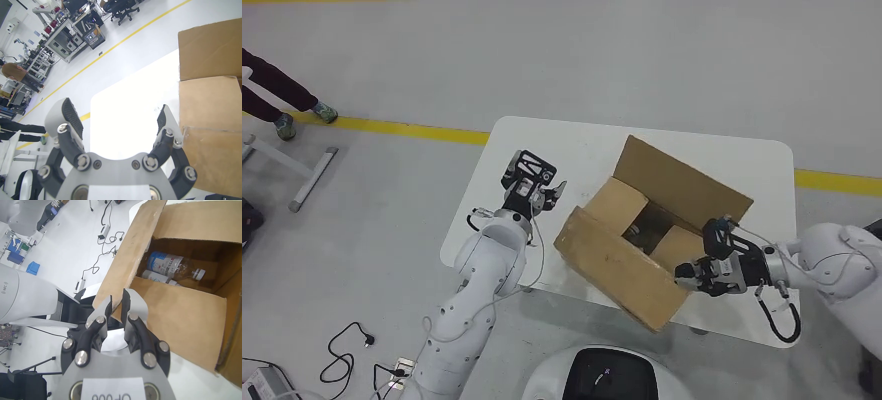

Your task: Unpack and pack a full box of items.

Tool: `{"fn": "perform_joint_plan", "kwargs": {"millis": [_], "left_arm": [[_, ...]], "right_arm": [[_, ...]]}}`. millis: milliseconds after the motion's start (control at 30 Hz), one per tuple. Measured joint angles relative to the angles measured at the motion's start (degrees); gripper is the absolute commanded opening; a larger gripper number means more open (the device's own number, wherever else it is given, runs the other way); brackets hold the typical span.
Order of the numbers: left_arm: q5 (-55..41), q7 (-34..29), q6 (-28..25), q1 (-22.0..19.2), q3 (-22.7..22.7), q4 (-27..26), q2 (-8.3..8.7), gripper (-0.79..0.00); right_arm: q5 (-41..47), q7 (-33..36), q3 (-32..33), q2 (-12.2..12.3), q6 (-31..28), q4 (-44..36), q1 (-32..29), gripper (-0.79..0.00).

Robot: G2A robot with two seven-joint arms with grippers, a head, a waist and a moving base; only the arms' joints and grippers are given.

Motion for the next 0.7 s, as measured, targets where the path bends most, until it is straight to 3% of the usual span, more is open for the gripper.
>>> {"fn": "perform_joint_plan", "kwargs": {"millis": [300, 500, 700], "left_arm": [[-0.19, -0.15, 0.58, -0.4, 0.12, 0.0, 0.0, 0.0], [-0.93, -0.17, 0.16, -0.64, -0.1, -0.15, 0.05, 0.0], [-3.24, -1.23, -1.4, -0.74, -0.46, -0.25, 0.11, 0.0]], "right_arm": [[-1.63, 0.0, 1.32, -0.25, 0.0, 0.31, 2.82, -0.785], [-8.54, -0.17, 4.31, 0.51, 0.0, -1.05, 5.68, -0.785], [-17.29, -5.25, 7.8, 1.69, 0.0, -4.87, 4.76, -0.785]]}}
